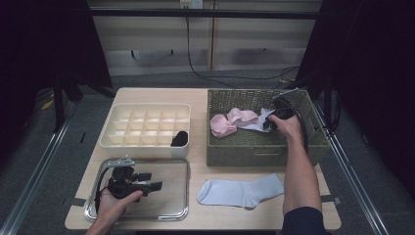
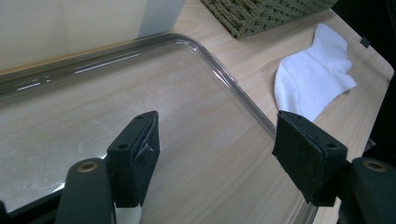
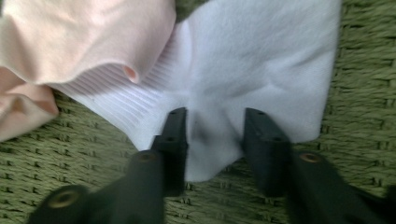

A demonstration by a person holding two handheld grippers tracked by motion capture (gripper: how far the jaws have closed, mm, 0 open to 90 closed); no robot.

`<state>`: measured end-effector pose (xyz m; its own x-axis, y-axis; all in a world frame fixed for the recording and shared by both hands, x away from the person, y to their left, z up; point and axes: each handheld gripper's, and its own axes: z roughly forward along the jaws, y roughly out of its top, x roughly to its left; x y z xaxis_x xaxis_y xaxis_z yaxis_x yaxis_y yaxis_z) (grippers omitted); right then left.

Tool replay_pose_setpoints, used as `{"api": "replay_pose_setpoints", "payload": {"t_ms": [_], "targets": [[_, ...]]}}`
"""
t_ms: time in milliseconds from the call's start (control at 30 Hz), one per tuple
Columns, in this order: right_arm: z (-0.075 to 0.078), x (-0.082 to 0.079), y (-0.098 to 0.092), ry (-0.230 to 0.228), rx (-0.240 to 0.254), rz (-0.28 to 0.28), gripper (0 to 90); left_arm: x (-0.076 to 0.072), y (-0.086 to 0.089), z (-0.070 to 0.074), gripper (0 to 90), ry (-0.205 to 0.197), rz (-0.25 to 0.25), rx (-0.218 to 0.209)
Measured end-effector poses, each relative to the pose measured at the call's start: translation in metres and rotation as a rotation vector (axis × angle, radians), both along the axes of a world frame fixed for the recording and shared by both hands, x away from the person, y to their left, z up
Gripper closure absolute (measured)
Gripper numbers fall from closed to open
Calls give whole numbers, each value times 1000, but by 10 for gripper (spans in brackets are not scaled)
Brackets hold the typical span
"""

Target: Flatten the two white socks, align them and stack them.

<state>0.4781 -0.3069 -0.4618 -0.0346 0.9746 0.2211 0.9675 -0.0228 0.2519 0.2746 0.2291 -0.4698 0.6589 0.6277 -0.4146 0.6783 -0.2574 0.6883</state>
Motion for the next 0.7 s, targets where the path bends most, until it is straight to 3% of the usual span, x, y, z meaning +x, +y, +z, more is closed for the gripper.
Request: {"api": "replay_pose_setpoints", "payload": {"t_ms": [167, 367, 433, 500, 700], "targets": [[0, 0, -2, 3, 29, -11, 862, 1, 3, 0, 313, -1, -2, -4], [6, -2, -3, -25, 86, -44, 881, 2, 2, -1, 312, 7, -3, -5], [9, -4, -6, -75, 106, -35, 882, 2, 2, -1, 312, 7, -1, -5], [13, -6, -7, -94, 137, -43, 882, 2, 1, 0, 314, 10, 1, -13], [24, -14, -9, -151, 171, -28, 881, 3, 4, 0, 324, 19, 15, -31]]}}
